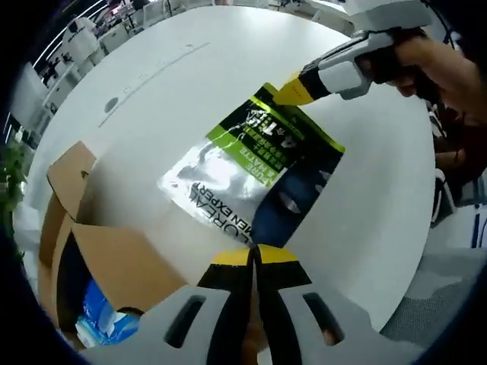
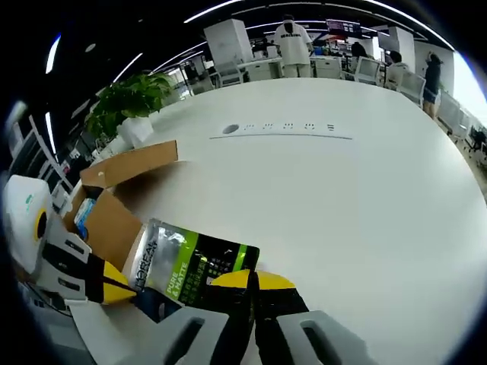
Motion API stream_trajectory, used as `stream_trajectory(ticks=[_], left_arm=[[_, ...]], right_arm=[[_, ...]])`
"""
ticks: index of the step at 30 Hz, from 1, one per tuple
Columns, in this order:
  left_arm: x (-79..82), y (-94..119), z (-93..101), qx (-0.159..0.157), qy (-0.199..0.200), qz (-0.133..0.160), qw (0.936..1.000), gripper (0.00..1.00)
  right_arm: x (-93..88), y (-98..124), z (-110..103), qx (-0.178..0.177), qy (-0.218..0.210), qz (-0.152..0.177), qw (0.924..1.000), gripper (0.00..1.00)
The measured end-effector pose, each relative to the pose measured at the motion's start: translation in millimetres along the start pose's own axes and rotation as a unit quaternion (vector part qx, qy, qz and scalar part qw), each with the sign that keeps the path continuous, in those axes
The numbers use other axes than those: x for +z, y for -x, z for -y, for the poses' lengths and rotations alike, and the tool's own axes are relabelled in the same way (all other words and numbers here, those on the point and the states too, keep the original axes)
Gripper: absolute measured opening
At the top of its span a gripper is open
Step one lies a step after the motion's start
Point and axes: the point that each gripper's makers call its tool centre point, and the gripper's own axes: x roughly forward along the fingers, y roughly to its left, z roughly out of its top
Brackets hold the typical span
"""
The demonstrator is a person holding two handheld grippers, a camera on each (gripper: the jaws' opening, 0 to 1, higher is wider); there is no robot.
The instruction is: Operate the shoe box by opening the lid, removing the specified soft item, and placing it in the target area until the item is outside and the box remains undamaged.
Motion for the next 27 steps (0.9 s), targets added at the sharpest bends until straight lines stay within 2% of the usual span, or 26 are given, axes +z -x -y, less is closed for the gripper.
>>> stream_trajectory(ticks=[7,16,23,25,26,27], left_arm=[[-2.6,-2,-1.5,0.001,0.009,-0.005,0.9999,0.01],[0.7,-3,-4.5,0.006,0.018,0.012,0.9998,0.02],[3.3,5,-8.5,-0.01,0.032,0.02,0.9992,0.04],[1.6,7,-3.5,-0.036,0.055,0.017,0.9977,0.06],[2.2,8,-3.8,-0.042,0.065,0.017,0.9969,0.07],[3.6,11,-8.2,-0.036,0.058,0.022,0.9974,0.07]], right_arm=[[-1.9,-4,0,-0.003,-0.005,0.001,1.0,0.0],[-3.7,-7,7,-0.021,-0.022,0.001,0.9995,0.0],[-7.9,-6,8,-0.032,-0.033,-0.002,0.999,0.0],[-6.5,-6,10,-0.034,-0.04,0.002,0.9986,0.0],[-6.3,-6,10,-0.035,-0.045,0.002,0.9984,0.0],[-6.4,-7,11,-0.037,-0.047,0.001,0.9982,0.0]])
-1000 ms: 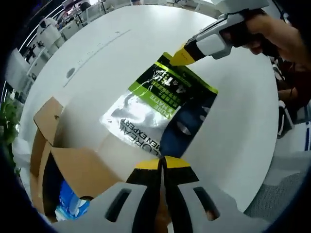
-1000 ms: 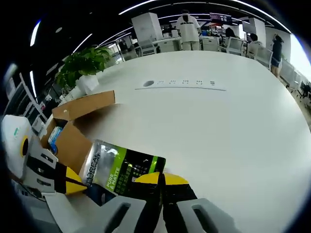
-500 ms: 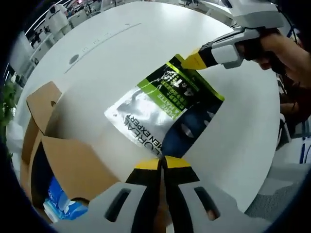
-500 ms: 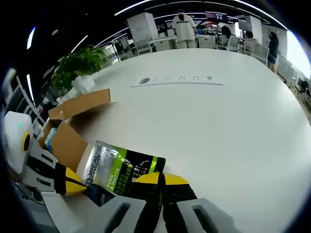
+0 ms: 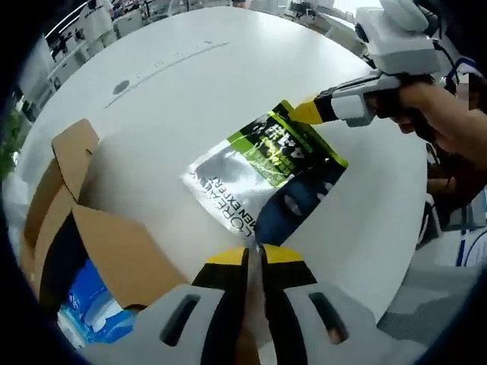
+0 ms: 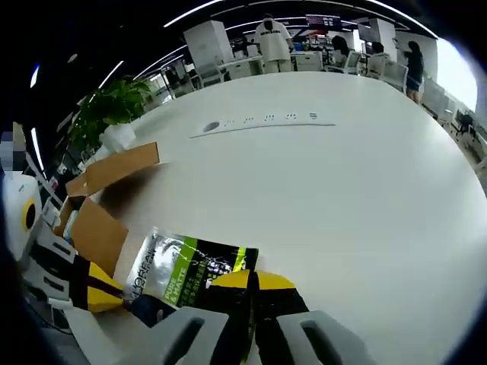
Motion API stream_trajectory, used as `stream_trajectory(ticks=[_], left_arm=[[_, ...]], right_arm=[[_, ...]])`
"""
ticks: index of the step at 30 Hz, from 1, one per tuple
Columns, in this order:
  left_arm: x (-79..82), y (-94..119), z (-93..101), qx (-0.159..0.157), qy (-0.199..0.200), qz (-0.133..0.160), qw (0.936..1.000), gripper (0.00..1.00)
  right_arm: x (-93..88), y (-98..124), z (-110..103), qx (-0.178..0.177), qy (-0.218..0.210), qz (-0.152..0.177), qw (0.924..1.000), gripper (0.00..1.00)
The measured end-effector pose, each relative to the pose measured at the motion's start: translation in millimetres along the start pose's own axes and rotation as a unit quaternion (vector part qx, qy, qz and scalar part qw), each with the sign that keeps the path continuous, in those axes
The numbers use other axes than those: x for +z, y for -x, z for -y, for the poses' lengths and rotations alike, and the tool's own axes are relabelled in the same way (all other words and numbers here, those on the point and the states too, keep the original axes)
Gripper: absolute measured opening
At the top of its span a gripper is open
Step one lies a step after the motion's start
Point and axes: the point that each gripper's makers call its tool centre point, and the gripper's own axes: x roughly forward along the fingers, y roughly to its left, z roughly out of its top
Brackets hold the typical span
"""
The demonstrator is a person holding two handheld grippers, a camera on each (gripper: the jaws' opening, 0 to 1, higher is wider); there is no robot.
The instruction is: Operate the shoe box by opening the lid, removing the specified soft item, and placing it in the target area until the item is outside and the box remains undamaged.
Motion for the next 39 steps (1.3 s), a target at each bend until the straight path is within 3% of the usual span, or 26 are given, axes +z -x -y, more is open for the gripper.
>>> stream_trajectory(ticks=[6,13,29,36,39], left_arm=[[17.1,17,-2.2,-0.014,0.011,0.036,0.9992,0.08],[26.0,34,-13.8,-0.013,0.021,0.054,0.9982,0.08],[21.0,68,-36.4,-0.01,0.042,0.09,0.995,0.08],[16.8,88,-57.6,-0.001,0.064,0.113,0.9915,0.08],[8.0,95,-69.7,0.008,0.064,0.112,0.9915,0.08]], right_arm=[[2.4,-2,-2,-0.001,-0.002,0.003,1.0,0.0],[3.7,-5,-8,0.001,-0.01,0.003,0.9999,0.0],[10.6,-14,-27,0.01,0.0,0.001,1.0,0.0],[12.1,-17,-33,0.01,0.006,-0.002,0.9999,0.0],[12.6,-19,-34,0.01,0.01,-0.005,0.9999,0.0]])
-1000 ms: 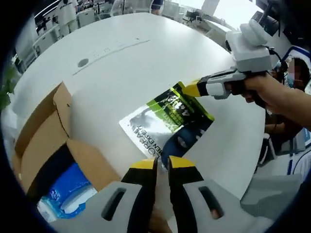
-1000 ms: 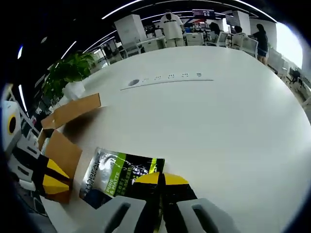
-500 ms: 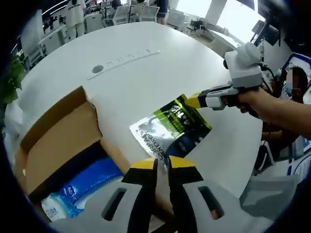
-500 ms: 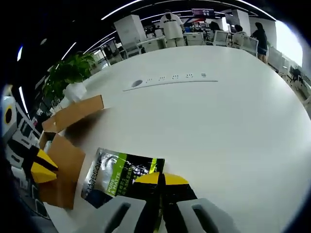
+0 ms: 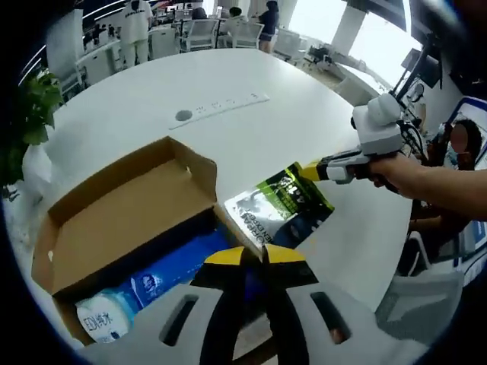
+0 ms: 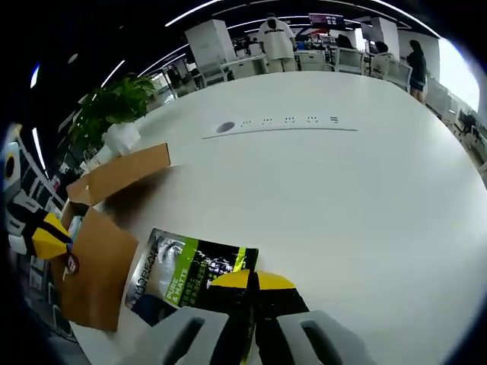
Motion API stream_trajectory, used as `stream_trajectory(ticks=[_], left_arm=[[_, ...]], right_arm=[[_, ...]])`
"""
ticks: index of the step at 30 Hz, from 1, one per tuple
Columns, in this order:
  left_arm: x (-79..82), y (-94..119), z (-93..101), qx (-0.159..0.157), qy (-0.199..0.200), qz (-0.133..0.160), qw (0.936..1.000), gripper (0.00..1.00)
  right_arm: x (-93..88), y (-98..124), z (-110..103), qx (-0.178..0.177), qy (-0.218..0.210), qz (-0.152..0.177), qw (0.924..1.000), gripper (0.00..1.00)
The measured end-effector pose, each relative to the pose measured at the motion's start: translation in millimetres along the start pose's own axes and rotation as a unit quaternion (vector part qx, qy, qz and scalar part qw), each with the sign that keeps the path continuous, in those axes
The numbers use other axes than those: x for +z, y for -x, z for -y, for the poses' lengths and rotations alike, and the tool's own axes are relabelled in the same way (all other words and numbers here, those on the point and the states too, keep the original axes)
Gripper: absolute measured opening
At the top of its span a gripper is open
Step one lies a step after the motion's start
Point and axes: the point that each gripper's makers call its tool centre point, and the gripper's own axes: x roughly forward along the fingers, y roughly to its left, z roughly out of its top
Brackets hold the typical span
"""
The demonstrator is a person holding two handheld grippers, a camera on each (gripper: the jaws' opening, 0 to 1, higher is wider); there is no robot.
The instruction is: Operate the shoe box by opening the lid, removing the specified soft item, and placing it in the target area until the item is outside and the box remains undamaged.
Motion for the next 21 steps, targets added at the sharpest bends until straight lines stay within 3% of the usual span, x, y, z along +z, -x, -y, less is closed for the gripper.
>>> stream_trajectory(ticks=[14,21], left_arm=[[-20.7,24,-39.5,0.03,0.032,0.013,0.9989,0.08],[-31.5,31,-56.2,0.042,0.043,0.014,0.9981,0.09]], right_arm=[[-2.9,-2,-5,-0.001,0.037,-0.015,0.9992,0.0],[2.8,5,-6,0.0,0.056,-0.006,0.9984,0.03]])
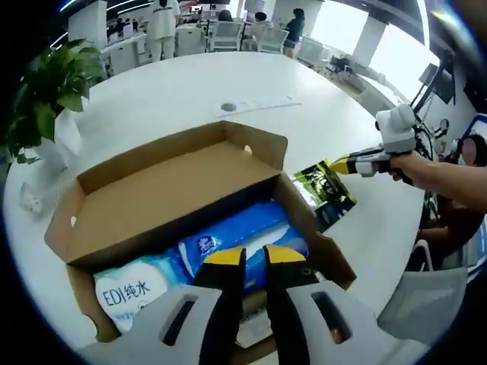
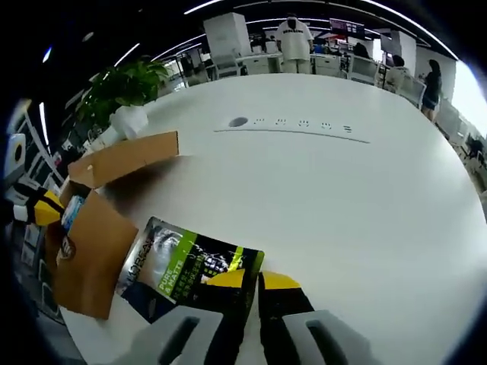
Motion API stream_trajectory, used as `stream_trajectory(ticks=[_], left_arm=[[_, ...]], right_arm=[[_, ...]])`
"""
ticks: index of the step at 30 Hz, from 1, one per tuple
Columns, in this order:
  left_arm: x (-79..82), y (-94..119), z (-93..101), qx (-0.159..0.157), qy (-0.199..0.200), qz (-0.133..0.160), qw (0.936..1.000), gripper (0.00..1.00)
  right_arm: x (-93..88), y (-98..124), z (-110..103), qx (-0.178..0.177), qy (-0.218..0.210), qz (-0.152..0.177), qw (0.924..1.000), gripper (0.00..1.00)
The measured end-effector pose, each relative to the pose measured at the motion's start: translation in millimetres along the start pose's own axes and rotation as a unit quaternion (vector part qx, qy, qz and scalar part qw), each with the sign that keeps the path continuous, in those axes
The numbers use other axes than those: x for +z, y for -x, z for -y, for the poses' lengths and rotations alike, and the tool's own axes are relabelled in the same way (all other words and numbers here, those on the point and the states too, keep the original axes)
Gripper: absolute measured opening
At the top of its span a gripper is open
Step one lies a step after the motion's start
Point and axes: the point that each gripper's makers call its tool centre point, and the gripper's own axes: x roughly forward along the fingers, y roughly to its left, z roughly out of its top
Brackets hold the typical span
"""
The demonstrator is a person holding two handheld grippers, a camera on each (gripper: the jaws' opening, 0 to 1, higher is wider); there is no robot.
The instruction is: Operate the shoe box by opening the lid, removing the specified soft item, and placing it in the target area until the item is outside and the box remains undamaged.
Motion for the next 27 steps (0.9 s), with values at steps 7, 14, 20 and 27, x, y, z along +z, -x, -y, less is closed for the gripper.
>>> stream_trajectory(ticks=[7,14,20,27], left_arm=[[-7.4,9,-15.9,0.01,0.009,0.003,0.9999,0.1],[-13.1,24,-32.9,0.02,0.008,0.012,0.9997,0.12],[-19.7,35,-49.3,0.025,0.003,0.012,0.9996,0.17],[-31.9,49,-63.4,0.02,0.001,0.009,0.9998,0.25]], right_arm=[[11.7,10,-11,0.014,0.028,0.015,0.9994,0.14],[25.0,24,-29,0.031,0.067,0.031,0.9968,0.21],[32.9,36,-47,0.044,0.111,0.035,0.9923,0.24],[43.2,52,-71,0.067,0.152,0.046,0.9851,0.32]])
